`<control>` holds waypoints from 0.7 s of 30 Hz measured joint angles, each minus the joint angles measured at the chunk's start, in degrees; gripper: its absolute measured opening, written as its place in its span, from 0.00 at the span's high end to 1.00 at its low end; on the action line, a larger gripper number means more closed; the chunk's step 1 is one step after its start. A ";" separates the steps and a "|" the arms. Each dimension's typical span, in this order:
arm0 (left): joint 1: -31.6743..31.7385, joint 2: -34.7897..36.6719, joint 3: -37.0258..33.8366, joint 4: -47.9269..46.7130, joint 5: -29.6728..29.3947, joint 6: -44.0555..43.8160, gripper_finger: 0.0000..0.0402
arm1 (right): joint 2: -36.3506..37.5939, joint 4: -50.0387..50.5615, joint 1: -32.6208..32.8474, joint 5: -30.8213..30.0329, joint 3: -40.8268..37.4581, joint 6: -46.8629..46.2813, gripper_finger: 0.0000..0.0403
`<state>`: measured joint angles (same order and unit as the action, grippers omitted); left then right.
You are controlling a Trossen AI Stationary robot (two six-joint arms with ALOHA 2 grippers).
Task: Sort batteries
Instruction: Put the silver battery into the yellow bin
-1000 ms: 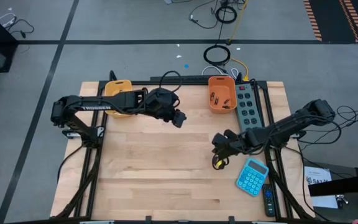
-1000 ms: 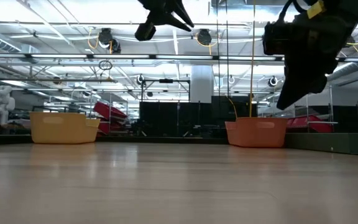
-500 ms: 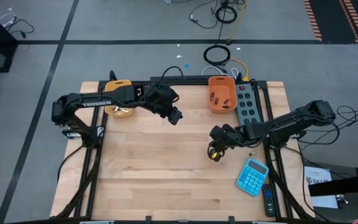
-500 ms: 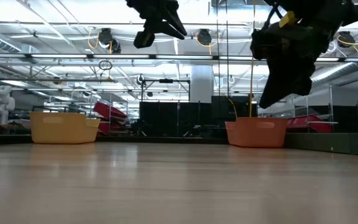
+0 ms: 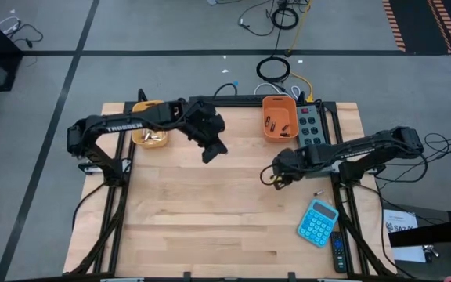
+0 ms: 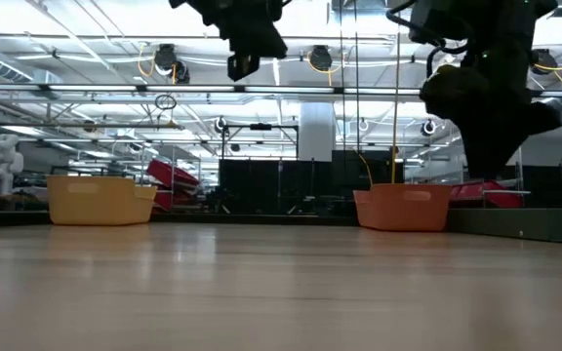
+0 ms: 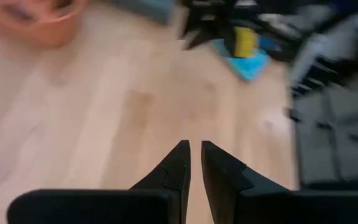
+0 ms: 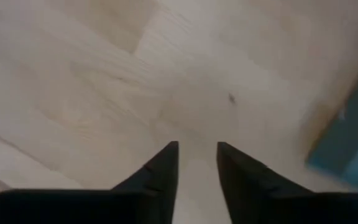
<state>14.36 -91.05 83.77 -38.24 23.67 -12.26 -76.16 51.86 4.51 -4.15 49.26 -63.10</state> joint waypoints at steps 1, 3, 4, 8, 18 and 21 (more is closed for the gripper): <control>0.43 0.00 0.00 0.51 2.81 1.73 0.88 | 0.00 0.77 0.05 0.72 0.20 -3.84 0.73; 1.24 0.00 0.00 1.40 7.18 5.00 0.88 | 0.00 -0.11 0.46 2.32 0.21 -11.24 0.69; 1.50 -0.05 0.00 2.08 8.67 6.65 0.88 | 0.00 -1.14 0.98 2.51 0.21 -14.73 0.67; 2.19 -0.11 0.00 7.08 11.53 9.81 0.88 | 0.00 -4.61 6.05 -6.87 0.25 -32.60 0.63; 3.42 -0.11 -1.17 18.61 21.40 6.81 0.88 | -0.55 5.25 17.80 -14.81 0.30 -61.52 0.66; 3.84 -0.11 -2.12 18.41 21.51 6.59 0.88 | -0.51 4.86 17.73 -12.40 0.30 -61.87 0.66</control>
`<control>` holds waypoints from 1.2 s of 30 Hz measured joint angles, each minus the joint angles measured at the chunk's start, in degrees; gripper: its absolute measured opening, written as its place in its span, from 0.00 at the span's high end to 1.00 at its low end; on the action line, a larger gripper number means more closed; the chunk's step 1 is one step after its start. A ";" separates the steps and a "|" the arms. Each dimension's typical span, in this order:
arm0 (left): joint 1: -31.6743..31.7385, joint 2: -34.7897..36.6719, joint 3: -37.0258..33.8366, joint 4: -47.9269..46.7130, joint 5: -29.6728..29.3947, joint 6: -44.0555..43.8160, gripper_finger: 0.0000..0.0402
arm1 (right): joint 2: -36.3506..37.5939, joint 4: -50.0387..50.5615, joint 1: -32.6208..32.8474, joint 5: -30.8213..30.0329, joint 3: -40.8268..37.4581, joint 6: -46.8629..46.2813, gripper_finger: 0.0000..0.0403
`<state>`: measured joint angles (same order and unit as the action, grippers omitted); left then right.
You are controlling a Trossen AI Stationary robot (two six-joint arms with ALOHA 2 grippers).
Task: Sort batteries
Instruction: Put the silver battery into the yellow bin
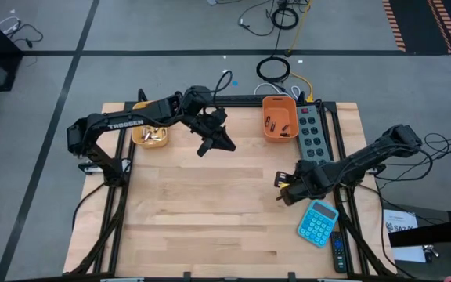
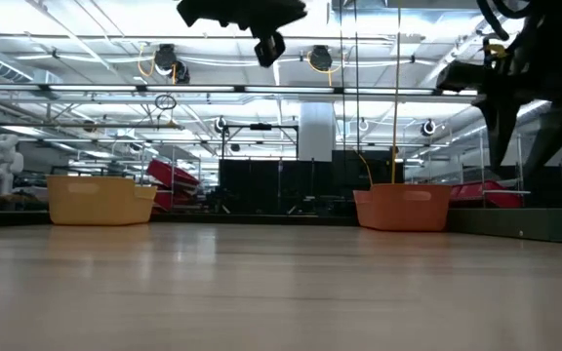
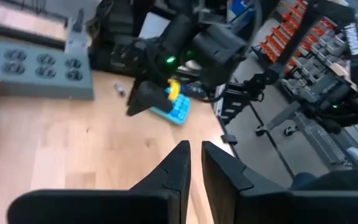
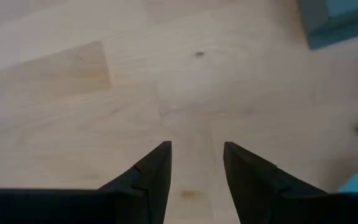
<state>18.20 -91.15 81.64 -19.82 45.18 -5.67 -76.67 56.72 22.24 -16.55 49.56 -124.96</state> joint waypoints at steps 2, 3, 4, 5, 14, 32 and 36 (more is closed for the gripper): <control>0.18 0.17 -1.14 -0.15 -0.38 -0.95 0.88 | -0.02 -1.20 0.30 -0.43 -0.01 -0.67 0.66; 0.19 0.26 -1.58 -0.19 -0.74 -1.36 0.88 | -0.03 -1.34 0.59 -1.66 0.00 -1.24 0.66; 0.15 0.26 -1.74 -0.19 -1.55 -1.45 0.88 | -0.16 -0.95 0.92 -3.29 -0.03 -2.15 0.66; 0.08 0.36 -1.92 -0.12 -2.57 -1.51 0.88 | -0.19 -0.86 1.18 -4.72 -0.41 -2.88 0.66; -1.27 2.38 -2.60 -0.71 -7.82 -3.02 0.88 | 0.30 -0.13 1.08 1.33 -3.08 -4.18 0.66; -4.38 3.17 -2.60 -5.83 -11.22 -0.07 0.88 | 0.55 15.37 4.65 21.39 -1.40 -7.85 0.63; -4.38 3.19 -2.60 -4.37 -11.30 0.04 0.88 | 0.19 10.72 3.38 20.93 -3.67 -8.33 0.63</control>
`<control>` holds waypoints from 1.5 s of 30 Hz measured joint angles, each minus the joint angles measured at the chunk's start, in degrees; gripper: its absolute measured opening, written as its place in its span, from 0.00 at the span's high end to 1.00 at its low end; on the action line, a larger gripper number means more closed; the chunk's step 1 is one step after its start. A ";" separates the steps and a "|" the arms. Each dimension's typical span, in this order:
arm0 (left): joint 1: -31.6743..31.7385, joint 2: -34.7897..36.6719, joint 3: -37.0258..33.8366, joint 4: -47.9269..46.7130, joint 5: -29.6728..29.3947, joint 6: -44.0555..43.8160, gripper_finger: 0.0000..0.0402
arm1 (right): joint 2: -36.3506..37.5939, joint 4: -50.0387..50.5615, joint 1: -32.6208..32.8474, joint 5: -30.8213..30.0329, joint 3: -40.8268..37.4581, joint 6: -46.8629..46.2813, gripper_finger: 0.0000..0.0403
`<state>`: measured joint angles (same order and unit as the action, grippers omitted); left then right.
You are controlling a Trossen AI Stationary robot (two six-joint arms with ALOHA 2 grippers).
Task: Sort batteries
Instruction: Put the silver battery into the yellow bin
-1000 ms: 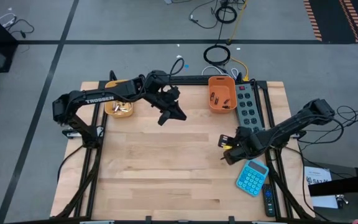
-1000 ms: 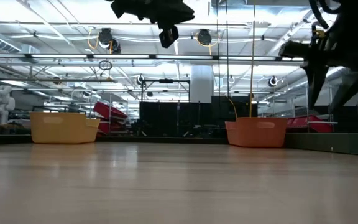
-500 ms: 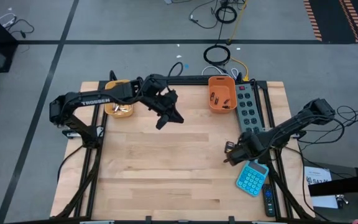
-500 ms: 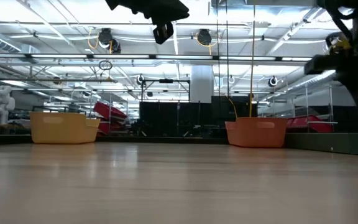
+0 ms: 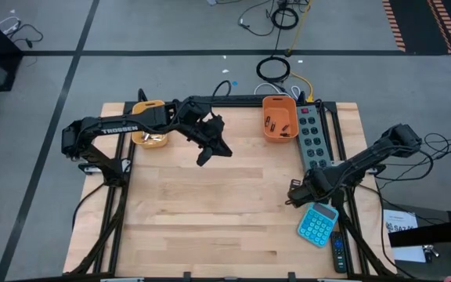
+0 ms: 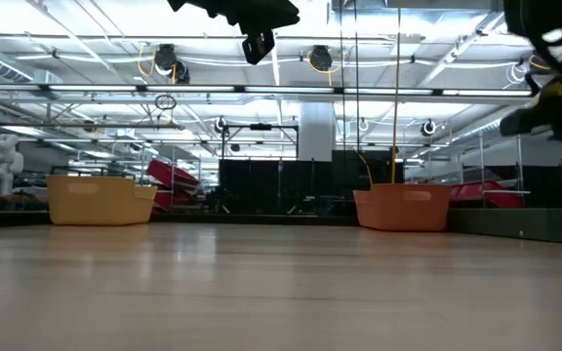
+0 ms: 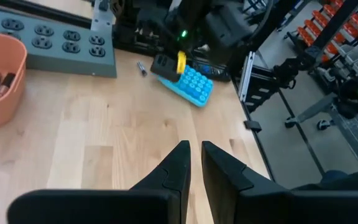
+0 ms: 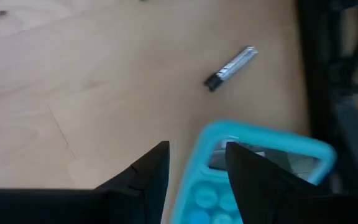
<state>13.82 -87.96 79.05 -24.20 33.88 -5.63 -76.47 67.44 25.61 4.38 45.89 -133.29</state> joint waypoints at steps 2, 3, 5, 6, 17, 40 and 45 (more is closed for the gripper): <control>0.00 0.00 0.00 0.27 -0.10 0.00 0.88 | -0.52 -2.04 -0.38 -0.63 -1.58 0.00 0.63; 0.00 0.00 0.00 0.20 -0.12 0.00 0.88 | -0.58 -1.90 -0.47 -0.89 -2.13 -0.02 0.63; -0.02 0.00 0.00 -0.49 -0.12 0.02 0.88 | -0.44 -0.99 -0.47 -1.65 -2.78 0.23 0.63; -0.09 0.00 0.00 -0.88 -0.12 0.03 0.88 | -0.31 -0.20 -0.39 -1.72 -2.98 0.28 0.63; -0.09 0.00 0.00 -2.72 -0.12 0.53 0.88 | 6.97 -3.75 1.50 -2.09 -11.43 0.44 0.63; 0.02 0.00 0.02 -2.41 -1.89 -1.42 0.88 | 14.50 -18.40 -0.86 -5.99 -23.91 2.36 0.63; 0.02 0.00 0.02 -2.35 -1.87 -1.42 0.88 | 14.35 -18.23 -0.84 -7.49 -23.13 2.38 0.63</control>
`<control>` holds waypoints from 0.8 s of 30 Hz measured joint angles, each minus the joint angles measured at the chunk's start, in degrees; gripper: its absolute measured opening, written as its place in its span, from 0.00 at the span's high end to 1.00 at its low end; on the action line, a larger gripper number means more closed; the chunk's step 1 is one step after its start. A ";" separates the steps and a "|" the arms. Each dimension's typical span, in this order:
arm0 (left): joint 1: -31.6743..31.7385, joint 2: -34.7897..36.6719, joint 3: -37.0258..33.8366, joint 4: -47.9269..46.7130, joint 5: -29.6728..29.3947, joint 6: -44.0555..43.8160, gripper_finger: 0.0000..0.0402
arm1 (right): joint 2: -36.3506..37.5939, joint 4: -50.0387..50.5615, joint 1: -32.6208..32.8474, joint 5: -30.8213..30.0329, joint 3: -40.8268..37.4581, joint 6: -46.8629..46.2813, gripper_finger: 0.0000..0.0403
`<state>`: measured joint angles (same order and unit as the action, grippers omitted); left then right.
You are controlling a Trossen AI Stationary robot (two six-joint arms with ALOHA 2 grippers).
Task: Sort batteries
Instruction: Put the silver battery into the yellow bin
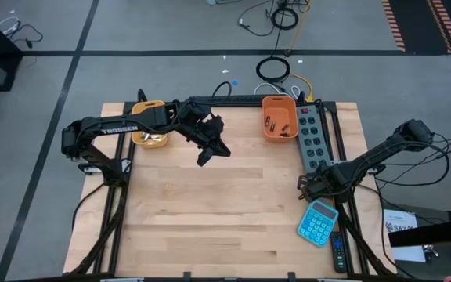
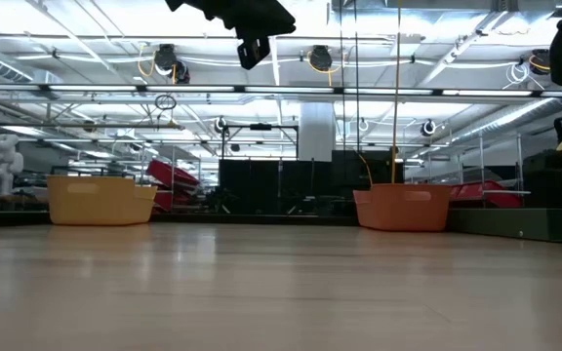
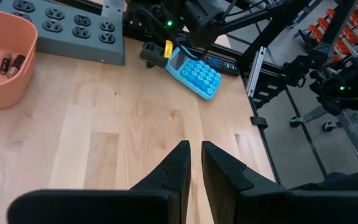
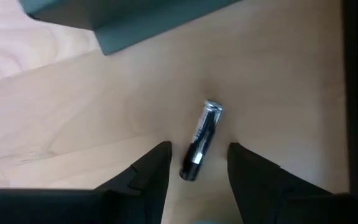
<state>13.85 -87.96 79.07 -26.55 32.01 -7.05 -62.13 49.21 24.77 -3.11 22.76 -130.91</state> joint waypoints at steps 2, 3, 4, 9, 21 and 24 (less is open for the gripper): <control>0.06 0.00 0.00 0.01 0.02 0.00 0.88 | 0.00 -0.04 -0.02 -0.67 0.25 0.09 0.63; 0.16 0.00 0.00 0.05 0.05 0.00 0.88 | 0.00 -0.03 0.02 -0.73 0.29 0.12 0.63; 0.32 0.00 0.00 0.11 0.08 -0.01 0.88 | 0.00 -0.02 0.15 -0.82 0.29 0.15 0.63; 1.58 1.07 0.00 0.03 0.17 -0.04 0.88 | 0.00 -0.05 0.20 -1.00 0.33 0.15 0.63; 3.00 2.75 0.09 -1.66 0.33 -0.04 0.88 | -0.02 0.05 -0.37 -3.32 0.40 0.52 0.63; 2.91 2.78 0.09 -1.33 0.33 -0.04 0.88 | -0.11 -0.02 -0.37 -4.66 0.42 1.27 0.63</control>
<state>16.75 -85.19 79.15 -27.88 32.34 -7.09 -62.24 49.19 24.40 -7.76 23.18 -129.64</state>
